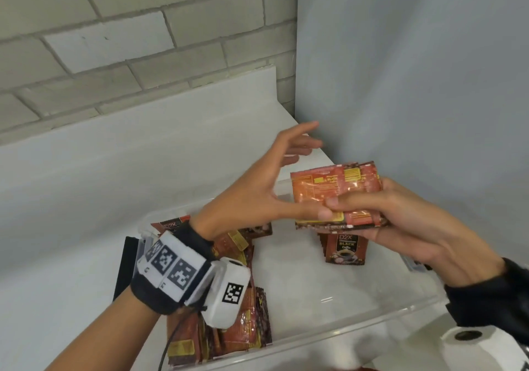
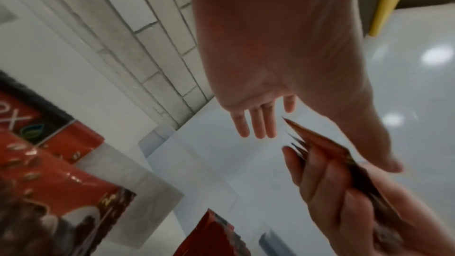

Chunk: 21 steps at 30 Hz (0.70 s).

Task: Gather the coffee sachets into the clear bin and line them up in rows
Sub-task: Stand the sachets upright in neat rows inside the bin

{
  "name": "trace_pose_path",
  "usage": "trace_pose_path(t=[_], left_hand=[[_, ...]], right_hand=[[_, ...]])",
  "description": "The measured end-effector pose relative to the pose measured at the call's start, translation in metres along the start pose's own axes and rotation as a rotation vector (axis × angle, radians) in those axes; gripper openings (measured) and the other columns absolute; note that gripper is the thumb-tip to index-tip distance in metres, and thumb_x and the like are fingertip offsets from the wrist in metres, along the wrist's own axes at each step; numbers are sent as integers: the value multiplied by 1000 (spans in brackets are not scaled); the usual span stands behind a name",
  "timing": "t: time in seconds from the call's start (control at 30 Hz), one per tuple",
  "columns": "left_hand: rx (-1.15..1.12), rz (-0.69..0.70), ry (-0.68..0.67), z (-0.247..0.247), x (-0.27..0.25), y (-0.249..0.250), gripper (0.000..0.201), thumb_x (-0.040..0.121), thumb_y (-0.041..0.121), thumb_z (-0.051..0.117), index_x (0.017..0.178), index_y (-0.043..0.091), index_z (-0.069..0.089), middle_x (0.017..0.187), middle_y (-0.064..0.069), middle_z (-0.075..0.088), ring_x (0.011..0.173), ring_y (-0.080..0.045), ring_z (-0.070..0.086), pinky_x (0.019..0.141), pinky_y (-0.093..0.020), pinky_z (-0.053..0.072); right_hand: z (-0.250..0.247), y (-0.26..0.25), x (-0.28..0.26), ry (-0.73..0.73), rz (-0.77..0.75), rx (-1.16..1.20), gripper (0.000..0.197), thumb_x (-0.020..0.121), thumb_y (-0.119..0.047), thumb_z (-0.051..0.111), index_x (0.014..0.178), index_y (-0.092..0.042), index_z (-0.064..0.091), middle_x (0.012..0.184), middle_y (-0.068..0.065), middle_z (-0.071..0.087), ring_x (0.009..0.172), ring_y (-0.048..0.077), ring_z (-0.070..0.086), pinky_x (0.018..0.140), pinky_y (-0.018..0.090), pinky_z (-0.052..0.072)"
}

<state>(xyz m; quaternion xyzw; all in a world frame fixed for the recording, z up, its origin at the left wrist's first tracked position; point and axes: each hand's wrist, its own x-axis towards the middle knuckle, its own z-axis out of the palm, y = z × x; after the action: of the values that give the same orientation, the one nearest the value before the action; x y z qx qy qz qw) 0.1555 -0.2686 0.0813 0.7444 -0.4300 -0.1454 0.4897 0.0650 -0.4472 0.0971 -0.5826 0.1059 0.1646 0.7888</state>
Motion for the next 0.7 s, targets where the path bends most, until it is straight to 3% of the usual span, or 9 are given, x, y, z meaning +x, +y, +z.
trace_pose_path(t=[0.1, 0.2, 0.27, 0.4, 0.47, 0.53, 0.6, 0.7], left_hand=[[-119, -55, 41, -7, 0, 0, 71, 73, 34, 76, 135, 28, 41, 119, 3, 56, 112, -12, 55, 97, -29, 47], [-253, -92, 35, -7, 0, 2, 53, 75, 23, 77, 123, 26, 54, 97, 0, 59, 94, -25, 60, 87, -33, 53], [-306, -116, 25, -6, 1, 1, 44, 76, 18, 77, 116, 23, 60, 89, 5, 60, 88, -22, 60, 83, -34, 54], [-378, -134, 16, -7, 1, 0, 29, 74, 15, 78, 100, 26, 69, 88, 3, 68, 81, -13, 62, 67, -20, 50], [-381, -56, 60, -8, 0, -1, 26, 73, 11, 78, 90, 30, 72, 87, 4, 69, 79, -12, 63, 66, -20, 49], [-399, 66, 110, -10, 1, -1, 23, 72, 8, 79, 84, 26, 74, 86, 6, 66, 81, -12, 61, 71, -22, 50], [-432, 148, 118, -10, 1, -2, 15, 74, 11, 76, 80, 24, 75, 89, 7, 64, 86, -12, 60, 78, -25, 51], [-448, 157, 69, -9, 1, -5, 16, 77, 3, 73, 78, 18, 76, 95, 4, 65, 93, -11, 61, 79, -25, 53]], right_hand=[[-3, -2, -2, 17, -15, 31, 35, 69, -1, 67, 103, -5, 71, 101, 15, 74, 89, 25, 73, 68, 27, 59], [-5, 0, -3, 29, -19, 43, 40, 68, -2, 67, 107, -6, 69, 103, 14, 74, 91, 26, 72, 72, 30, 60], [-6, 2, -4, 35, -13, 60, 41, 67, -5, 69, 108, -7, 70, 105, 14, 73, 94, 26, 72, 75, 32, 60], [-6, 5, -5, 3, 5, 152, 50, 57, -23, 85, 104, -9, 74, 111, 14, 71, 99, 25, 71, 71, 32, 59], [-6, 6, -4, -4, 12, 202, 71, 39, -46, 93, 99, -13, 77, 106, 12, 72, 93, 20, 71, 70, 32, 59], [-9, 8, -1, 37, 26, 217, 83, 24, -60, 91, 90, -11, 78, 91, 12, 71, 77, 18, 70, 68, 33, 59], [-10, 9, 1, 64, 40, 226, 83, 19, -62, 90, 82, -10, 78, 81, 14, 68, 70, 18, 68, 66, 35, 59], [-8, 10, 1, 31, 55, 258, 71, 24, -49, 95, 82, -12, 79, 93, 15, 72, 77, 21, 71, 66, 37, 59]])
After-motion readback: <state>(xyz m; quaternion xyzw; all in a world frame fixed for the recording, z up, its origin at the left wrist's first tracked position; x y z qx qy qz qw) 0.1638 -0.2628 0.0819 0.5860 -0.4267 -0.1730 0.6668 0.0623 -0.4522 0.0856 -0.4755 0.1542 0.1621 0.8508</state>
